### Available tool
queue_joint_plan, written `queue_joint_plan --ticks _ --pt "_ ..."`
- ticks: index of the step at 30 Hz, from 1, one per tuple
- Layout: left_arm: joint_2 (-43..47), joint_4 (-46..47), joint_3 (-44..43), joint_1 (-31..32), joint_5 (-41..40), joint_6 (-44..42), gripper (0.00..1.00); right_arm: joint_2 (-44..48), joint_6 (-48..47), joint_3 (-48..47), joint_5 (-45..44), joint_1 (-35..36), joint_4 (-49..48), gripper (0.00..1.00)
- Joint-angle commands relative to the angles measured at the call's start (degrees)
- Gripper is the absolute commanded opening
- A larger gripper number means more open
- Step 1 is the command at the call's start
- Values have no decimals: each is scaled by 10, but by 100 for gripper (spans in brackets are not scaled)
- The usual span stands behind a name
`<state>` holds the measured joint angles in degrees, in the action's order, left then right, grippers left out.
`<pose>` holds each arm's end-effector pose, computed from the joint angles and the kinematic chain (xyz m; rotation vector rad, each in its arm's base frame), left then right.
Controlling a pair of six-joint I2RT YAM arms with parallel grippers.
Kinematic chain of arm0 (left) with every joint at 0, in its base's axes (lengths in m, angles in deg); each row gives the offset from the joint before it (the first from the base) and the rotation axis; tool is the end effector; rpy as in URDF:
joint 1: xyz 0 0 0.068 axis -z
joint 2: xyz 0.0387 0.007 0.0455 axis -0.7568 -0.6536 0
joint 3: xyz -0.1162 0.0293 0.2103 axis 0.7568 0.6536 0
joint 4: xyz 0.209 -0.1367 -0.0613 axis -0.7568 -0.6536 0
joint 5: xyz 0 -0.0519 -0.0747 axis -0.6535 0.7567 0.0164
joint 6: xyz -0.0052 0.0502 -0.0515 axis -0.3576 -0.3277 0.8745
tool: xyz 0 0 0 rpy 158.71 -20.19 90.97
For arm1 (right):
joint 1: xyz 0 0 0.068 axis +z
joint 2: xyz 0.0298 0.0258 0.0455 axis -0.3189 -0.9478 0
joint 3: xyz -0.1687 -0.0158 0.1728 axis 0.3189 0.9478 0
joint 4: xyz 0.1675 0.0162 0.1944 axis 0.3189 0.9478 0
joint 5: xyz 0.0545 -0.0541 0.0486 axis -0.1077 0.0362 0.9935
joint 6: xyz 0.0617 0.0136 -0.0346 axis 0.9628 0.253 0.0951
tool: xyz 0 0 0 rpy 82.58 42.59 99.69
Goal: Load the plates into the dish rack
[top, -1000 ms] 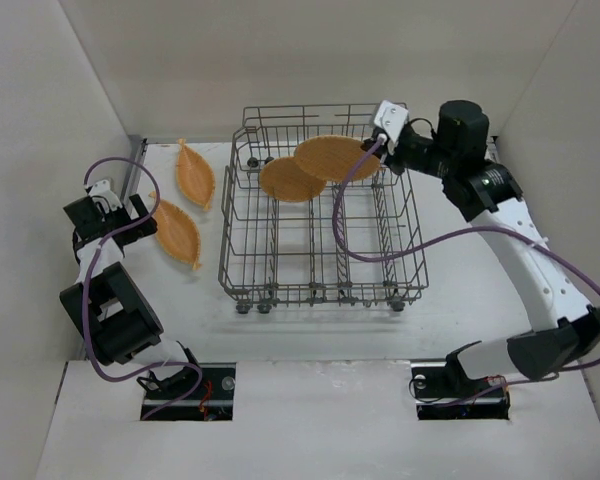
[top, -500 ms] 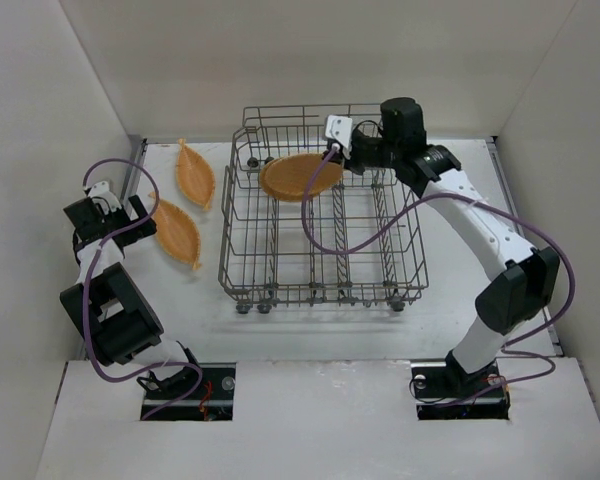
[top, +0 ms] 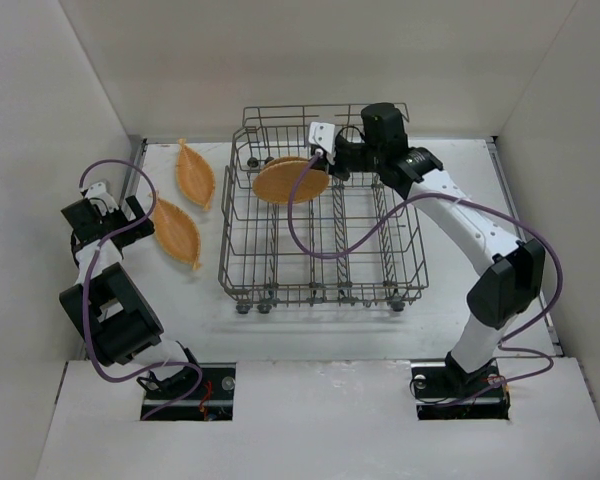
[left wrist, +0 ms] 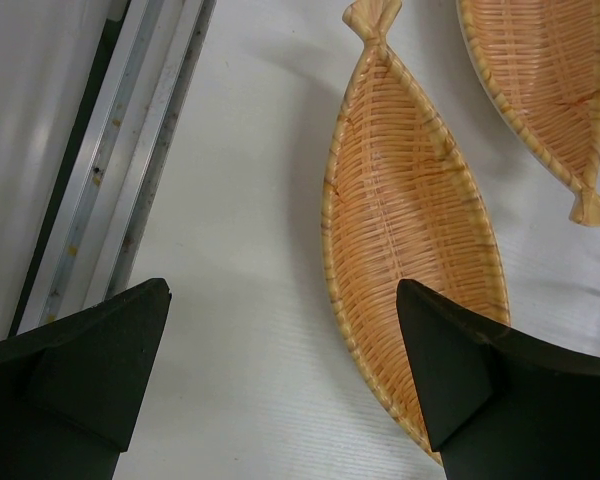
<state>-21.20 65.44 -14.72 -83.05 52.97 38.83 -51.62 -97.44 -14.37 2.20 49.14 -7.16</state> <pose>0.3001 0.1722 0.1889 -0.2860 2.0563 -0.0366 0.3369 0.2389 0.3549 -1.4837 1.2273 0.4213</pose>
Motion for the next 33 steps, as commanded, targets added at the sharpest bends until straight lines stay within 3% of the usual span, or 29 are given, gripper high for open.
queue_joint_plan --ticks 1,14,33 --pt "22 21 -2 -4 8 6 100 -5 3 -36 -8 8 -53 0" --pt "15 14 -9 -5 10 6 100 -45 37 -44 -67 7 -86 0" --pt "13 12 -11 -5 10 7 100 -85 46 -4 -64 1 -72 0"
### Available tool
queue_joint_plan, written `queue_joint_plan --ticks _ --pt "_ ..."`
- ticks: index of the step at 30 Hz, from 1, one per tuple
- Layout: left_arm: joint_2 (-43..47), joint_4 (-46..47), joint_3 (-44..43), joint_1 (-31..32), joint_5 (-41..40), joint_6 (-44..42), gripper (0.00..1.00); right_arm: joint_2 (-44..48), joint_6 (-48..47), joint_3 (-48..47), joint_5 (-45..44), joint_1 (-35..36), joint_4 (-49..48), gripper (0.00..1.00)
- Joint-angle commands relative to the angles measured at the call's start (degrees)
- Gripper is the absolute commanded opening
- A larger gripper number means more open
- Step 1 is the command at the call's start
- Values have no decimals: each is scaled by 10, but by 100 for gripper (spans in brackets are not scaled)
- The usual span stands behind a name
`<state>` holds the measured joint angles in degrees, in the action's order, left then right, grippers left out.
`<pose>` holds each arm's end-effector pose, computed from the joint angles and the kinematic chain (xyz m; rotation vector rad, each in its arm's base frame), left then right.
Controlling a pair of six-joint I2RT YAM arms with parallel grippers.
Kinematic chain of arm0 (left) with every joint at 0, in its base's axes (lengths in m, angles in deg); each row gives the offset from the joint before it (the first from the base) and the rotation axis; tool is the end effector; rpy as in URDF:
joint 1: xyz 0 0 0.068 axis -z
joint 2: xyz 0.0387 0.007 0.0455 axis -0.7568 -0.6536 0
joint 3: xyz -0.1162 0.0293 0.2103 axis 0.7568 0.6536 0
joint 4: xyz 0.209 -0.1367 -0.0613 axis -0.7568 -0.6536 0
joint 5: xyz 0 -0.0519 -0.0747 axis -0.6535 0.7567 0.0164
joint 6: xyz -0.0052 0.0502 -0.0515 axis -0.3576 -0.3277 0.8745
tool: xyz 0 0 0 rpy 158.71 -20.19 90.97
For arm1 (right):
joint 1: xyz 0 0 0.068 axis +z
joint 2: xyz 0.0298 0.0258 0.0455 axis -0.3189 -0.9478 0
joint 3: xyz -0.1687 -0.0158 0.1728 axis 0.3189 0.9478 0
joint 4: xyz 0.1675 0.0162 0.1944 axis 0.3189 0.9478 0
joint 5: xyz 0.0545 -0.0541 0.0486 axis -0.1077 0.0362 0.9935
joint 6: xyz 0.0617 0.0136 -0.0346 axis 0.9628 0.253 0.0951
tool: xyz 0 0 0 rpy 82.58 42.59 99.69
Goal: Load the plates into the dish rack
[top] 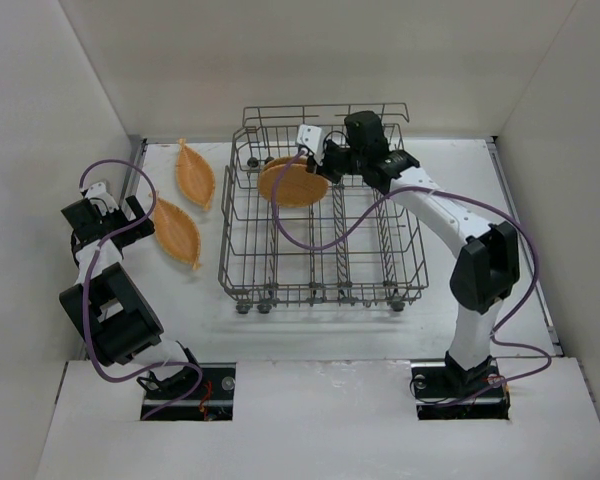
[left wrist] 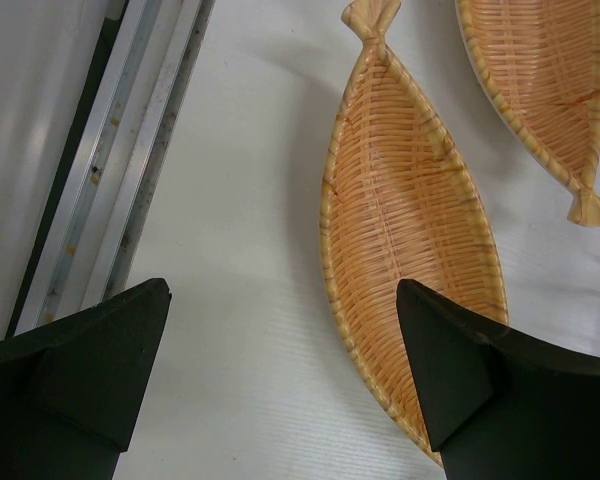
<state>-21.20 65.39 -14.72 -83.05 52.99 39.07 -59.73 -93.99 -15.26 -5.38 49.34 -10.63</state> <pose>0.3001 0.1721 0.1889 -0.2904 2.0564 -0.0399 0.3721 0.2537 0.3073 -1.4326 1.4052 0.3560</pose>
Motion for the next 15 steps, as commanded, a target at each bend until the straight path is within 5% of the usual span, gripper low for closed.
queue_joint_plan --ticks 1,10,15 --pt "13 13 -11 -5 10 5 100 -8 15 9 11 -2 -38 0" --pt "11 12 -12 -5 10 5 100 -49 48 15 9 -14 -36 4" --pt "9 11 -14 -5 10 5 100 -64 80 -5 -5 -24 -43 39"
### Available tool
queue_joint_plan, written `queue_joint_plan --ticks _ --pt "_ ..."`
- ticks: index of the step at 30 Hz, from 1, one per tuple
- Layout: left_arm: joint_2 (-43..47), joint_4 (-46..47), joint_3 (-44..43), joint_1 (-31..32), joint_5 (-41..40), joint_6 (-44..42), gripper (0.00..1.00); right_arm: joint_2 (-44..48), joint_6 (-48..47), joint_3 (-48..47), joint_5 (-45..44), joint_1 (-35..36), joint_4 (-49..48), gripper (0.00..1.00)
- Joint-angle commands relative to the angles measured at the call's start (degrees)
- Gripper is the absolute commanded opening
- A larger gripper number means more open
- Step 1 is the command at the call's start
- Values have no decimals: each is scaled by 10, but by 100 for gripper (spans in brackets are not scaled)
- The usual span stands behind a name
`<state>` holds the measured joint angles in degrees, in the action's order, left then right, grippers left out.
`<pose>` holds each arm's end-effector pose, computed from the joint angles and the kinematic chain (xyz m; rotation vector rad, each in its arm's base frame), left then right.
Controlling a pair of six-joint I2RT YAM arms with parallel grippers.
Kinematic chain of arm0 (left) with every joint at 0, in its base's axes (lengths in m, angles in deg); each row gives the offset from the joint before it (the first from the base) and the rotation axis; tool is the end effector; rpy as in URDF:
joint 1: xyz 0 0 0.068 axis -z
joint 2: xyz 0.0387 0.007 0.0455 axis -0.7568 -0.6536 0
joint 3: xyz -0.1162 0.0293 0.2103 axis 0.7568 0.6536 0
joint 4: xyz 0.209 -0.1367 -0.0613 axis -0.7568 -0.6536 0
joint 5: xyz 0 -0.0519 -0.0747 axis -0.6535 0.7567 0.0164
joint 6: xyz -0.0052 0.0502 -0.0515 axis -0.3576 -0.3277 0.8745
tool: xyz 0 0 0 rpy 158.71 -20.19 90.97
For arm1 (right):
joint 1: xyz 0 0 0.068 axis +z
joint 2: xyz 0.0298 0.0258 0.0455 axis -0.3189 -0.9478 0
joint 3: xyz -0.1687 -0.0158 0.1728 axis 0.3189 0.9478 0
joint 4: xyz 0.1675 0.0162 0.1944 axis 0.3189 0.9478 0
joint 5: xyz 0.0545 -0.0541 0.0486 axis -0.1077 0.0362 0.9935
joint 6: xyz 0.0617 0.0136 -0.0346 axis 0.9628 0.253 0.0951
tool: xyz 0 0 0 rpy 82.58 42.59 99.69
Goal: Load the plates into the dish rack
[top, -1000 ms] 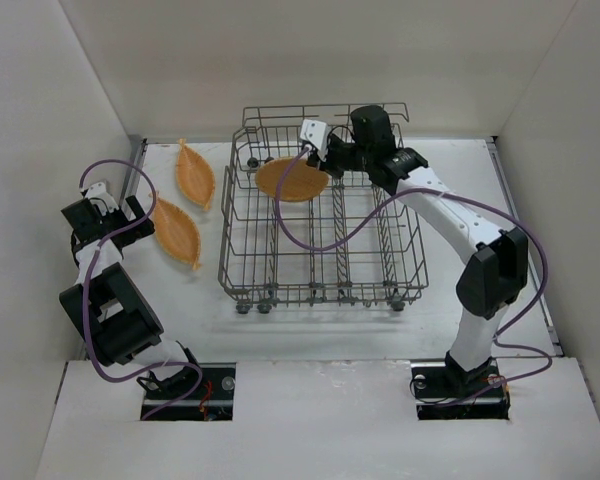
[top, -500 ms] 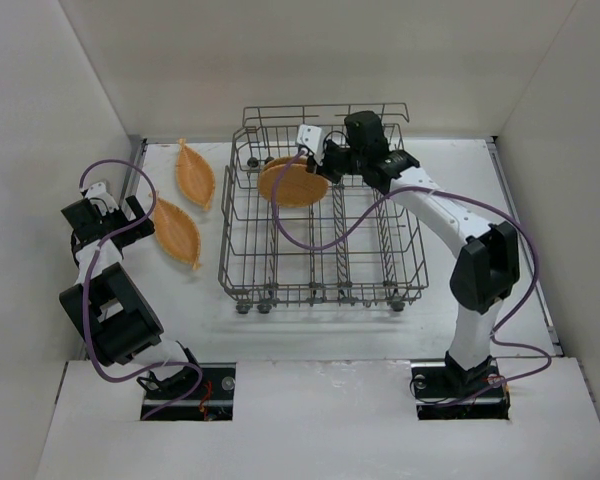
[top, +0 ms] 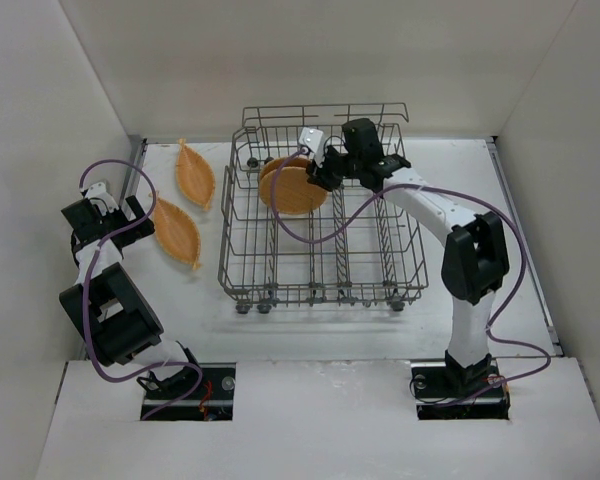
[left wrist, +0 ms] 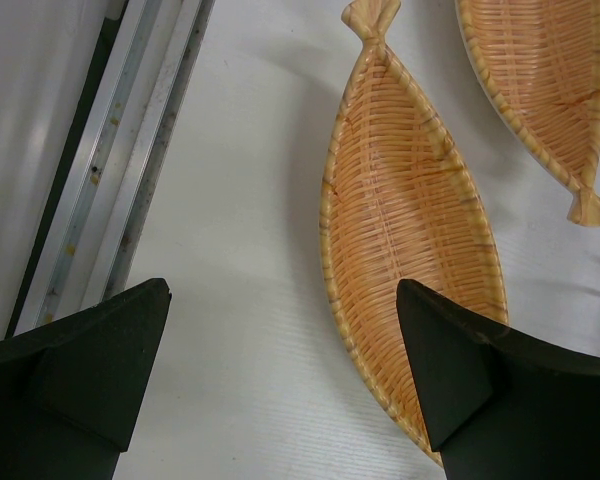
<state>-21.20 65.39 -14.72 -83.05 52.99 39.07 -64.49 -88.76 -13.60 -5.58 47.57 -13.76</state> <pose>0.3001 0.1721 0.1889 -0.2904 2.0564 -0.0399 0.3944 0.2499 0.2665 -1.3664 1.5468 0.4080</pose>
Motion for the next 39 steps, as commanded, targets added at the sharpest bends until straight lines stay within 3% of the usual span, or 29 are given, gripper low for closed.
queue_joint_plan --ticks 1,3,5,10,17,25,30,36,39 --pt "9 11 -14 -5 10 5 100 -16 33 -25 -2 -9 -17 46" --pt "9 11 -14 -5 10 5 100 -12 41 -28 -5 -15 -31 63" --pt "9 11 -14 -5 9 4 100 -6 46 -31 -8 -19 -44 73" --pt "8 10 -14 -3 6 4 100 26 66 -34 -16 -31 -69 86" --pt "8 9 -14 -2 4 1 100 118 92 -3 -16 -51 -90 87" --pt "8 9 -14 2 -4 -1 100 287 123 125 -58 -105 -114 89" --pt "17 14 -7 13 -32 -10 100 394 186 266 -104 -211 -105 88" --pt "45 -43 -32 60 -178 -11 100 465 249 411 -110 -354 -96 88" --pt "77 -103 -42 76 -155 -11 100 467 276 462 -109 -413 -103 88"
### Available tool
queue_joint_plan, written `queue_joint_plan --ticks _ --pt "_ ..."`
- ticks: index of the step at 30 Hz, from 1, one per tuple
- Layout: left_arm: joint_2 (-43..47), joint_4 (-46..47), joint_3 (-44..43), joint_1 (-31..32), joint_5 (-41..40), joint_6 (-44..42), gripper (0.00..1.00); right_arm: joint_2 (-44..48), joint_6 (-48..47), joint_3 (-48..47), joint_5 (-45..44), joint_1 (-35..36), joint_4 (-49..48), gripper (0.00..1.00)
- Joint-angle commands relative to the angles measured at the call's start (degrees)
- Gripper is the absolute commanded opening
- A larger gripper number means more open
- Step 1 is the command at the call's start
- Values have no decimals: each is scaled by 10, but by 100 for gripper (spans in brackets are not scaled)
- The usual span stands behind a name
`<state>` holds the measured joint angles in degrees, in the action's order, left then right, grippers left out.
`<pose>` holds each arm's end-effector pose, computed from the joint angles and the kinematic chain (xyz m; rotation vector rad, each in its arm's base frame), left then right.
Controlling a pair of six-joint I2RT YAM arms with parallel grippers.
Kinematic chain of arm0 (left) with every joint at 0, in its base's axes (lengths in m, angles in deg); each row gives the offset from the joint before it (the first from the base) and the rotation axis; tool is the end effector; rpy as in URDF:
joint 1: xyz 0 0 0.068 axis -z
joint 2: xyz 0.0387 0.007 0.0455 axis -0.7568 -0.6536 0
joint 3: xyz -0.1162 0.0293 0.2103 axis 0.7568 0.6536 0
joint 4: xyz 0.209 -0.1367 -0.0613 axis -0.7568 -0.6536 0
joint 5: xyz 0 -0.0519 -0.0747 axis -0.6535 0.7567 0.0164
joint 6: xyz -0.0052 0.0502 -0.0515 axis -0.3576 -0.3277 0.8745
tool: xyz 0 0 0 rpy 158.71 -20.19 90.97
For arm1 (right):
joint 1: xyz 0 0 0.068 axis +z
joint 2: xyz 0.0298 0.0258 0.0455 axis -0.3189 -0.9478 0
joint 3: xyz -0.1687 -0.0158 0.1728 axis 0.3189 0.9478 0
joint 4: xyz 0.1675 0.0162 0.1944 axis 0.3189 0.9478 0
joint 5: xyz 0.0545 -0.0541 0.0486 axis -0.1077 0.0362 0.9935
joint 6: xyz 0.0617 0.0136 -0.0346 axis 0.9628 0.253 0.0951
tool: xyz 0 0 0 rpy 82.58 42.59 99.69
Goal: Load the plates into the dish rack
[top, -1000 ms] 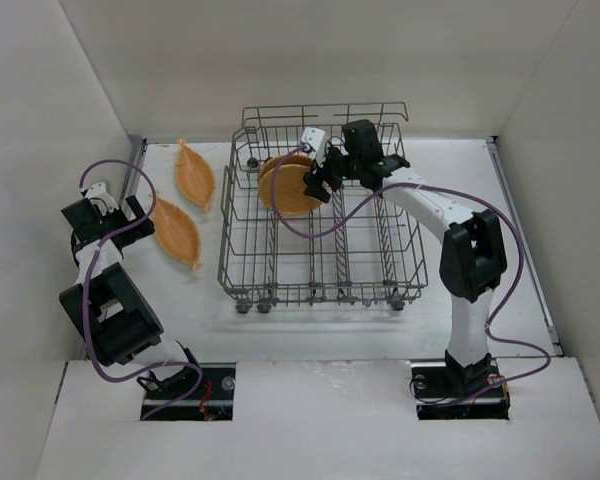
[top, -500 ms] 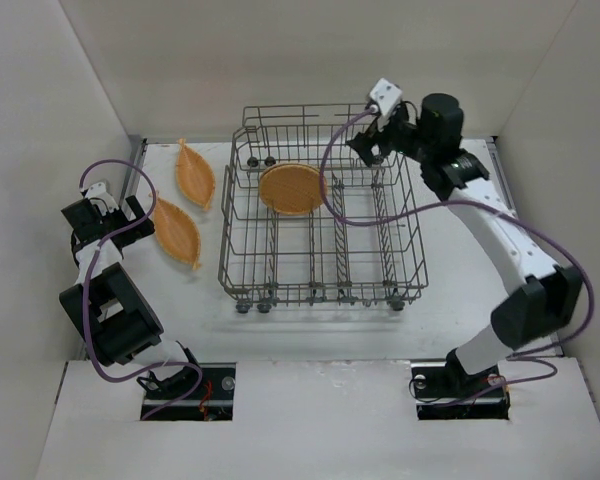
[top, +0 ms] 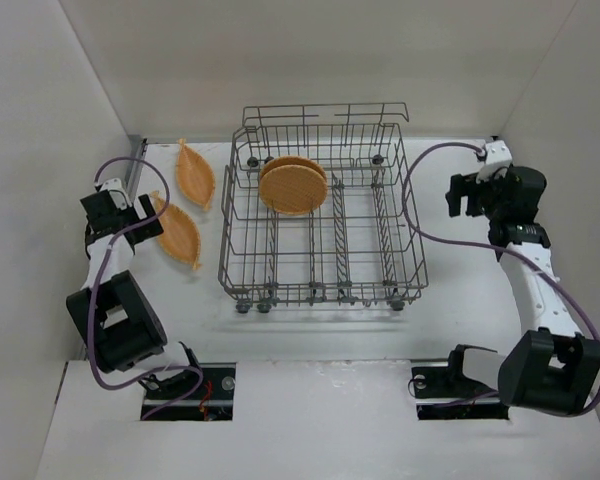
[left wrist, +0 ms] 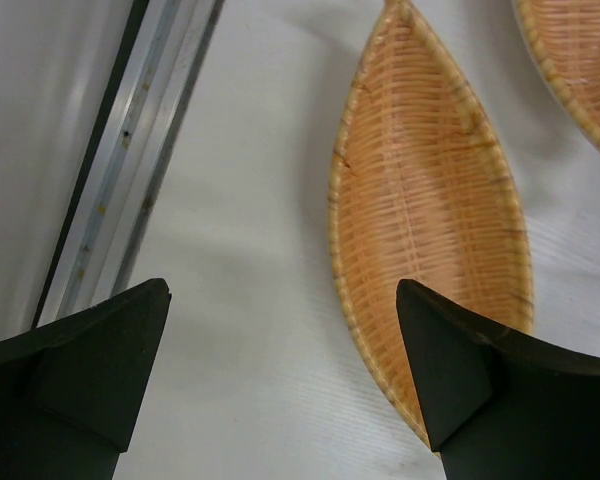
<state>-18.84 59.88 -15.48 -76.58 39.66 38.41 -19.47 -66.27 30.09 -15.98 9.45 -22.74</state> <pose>0.3074 0.1468 0.1939 -0.3148 2.1393 0.1243 0.3009 -0.0306 0.2918 -0.3048 1.8842 -0.0024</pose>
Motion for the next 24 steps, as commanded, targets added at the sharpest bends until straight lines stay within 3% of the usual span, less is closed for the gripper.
queue_joint_plan --ticks 1,11,18,24 --pt "70 -61 -30 13 -4 -3 99 15 59 43 -10 -52 -24 88" --pt "119 -167 -16 -9 142 59 99 -9 94 91 -20 -143 -57 87" --pt "43 -164 -40 -60 226 123 65 -22 96 84 -20 -145 -53 87" --pt "-33 -156 -74 -76 243 159 54 -31 95 79 -18 -143 -52 87"
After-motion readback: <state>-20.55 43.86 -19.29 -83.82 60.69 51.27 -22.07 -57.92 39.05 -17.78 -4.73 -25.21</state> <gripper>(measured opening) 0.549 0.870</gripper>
